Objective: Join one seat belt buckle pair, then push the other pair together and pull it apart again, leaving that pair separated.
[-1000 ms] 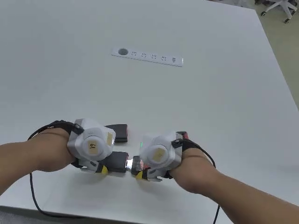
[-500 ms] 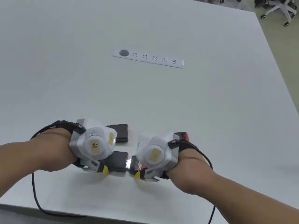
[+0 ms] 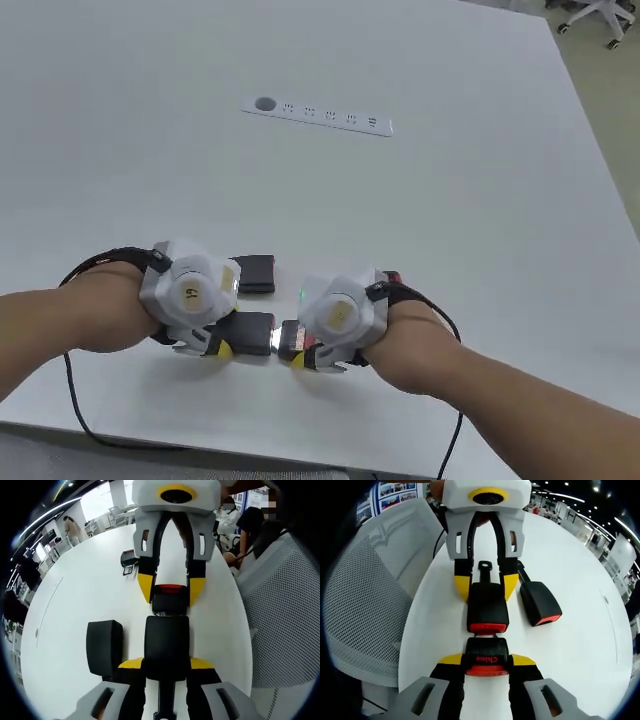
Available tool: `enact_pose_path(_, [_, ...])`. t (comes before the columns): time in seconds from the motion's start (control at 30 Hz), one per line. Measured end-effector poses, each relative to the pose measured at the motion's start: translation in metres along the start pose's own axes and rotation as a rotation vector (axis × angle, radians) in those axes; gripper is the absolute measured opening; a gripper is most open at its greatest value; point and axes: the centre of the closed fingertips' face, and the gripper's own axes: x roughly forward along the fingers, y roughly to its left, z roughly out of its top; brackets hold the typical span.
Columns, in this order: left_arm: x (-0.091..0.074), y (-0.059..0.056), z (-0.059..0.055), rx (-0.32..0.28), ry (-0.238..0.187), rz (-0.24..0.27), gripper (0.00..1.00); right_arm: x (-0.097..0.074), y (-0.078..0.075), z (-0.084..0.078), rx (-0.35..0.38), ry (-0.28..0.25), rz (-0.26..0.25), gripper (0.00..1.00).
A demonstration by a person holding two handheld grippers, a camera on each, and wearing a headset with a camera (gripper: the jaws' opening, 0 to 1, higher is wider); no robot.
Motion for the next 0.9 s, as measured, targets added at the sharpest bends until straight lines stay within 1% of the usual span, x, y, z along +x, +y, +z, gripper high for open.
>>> enact_pose_path(0.1, [0.000,0.001,-0.001,-0.005,0.004,0.000,0.31,0.001,0.000,-0.001,-0.004,0.008,0.004,0.29])
enact_pose_path(0.17, [0.000,0.001,-0.001,-0.020,0.007,-0.005,0.31,0.002,0.000,-0.001,-0.002,0.011,0.005,0.30])
enact_pose_path(0.27, [0.000,0.001,0.000,-0.028,-0.001,-0.012,0.32,0.003,0.000,-0.002,0.008,0.000,0.019,0.31])
enact_pose_path(0.33, [0.000,0.001,0.001,-0.025,0.002,-0.011,0.32,0.002,0.000,0.000,0.001,-0.005,0.022,0.31])
enact_pose_path(0.5, [-0.001,0.001,0.002,-0.026,-0.003,0.004,0.33,0.004,-0.001,-0.001,0.002,-0.005,0.010,0.32])
enact_pose_path(0.53, [-0.001,0.001,0.001,-0.029,-0.004,0.004,0.33,0.004,-0.001,0.000,0.007,-0.008,0.008,0.32])
enact_pose_path(0.6, [-0.002,0.001,-0.002,-0.034,0.010,0.003,0.33,0.001,0.001,0.001,0.013,-0.015,0.012,0.32])
enact_pose_path(0.63, [-0.004,0.001,-0.003,-0.027,0.015,0.003,0.33,0.001,0.000,0.000,0.017,-0.021,0.012,0.32])
enact_pose_path(0.7, [-0.011,0.001,0.000,-0.031,-0.004,0.002,0.33,-0.005,0.001,0.003,0.041,-0.048,0.016,0.32])
enact_pose_path(0.73, [-0.016,0.002,0.005,-0.042,-0.024,0.003,0.33,-0.011,0.001,0.005,0.048,-0.055,0.015,0.32])
enact_pose_path(0.83, [-0.027,0.005,0.018,-0.055,-0.073,0.011,0.35,-0.024,-0.005,0.009,0.046,-0.077,0.003,0.37])
enact_pose_path(0.87, [-0.030,0.008,0.021,-0.051,-0.084,0.012,0.35,-0.029,-0.007,0.011,0.053,-0.087,0.006,0.36])
enact_pose_path(0.9, [-0.032,0.011,0.023,-0.051,-0.086,0.013,0.35,-0.029,-0.011,0.009,0.051,-0.093,0.007,0.35])
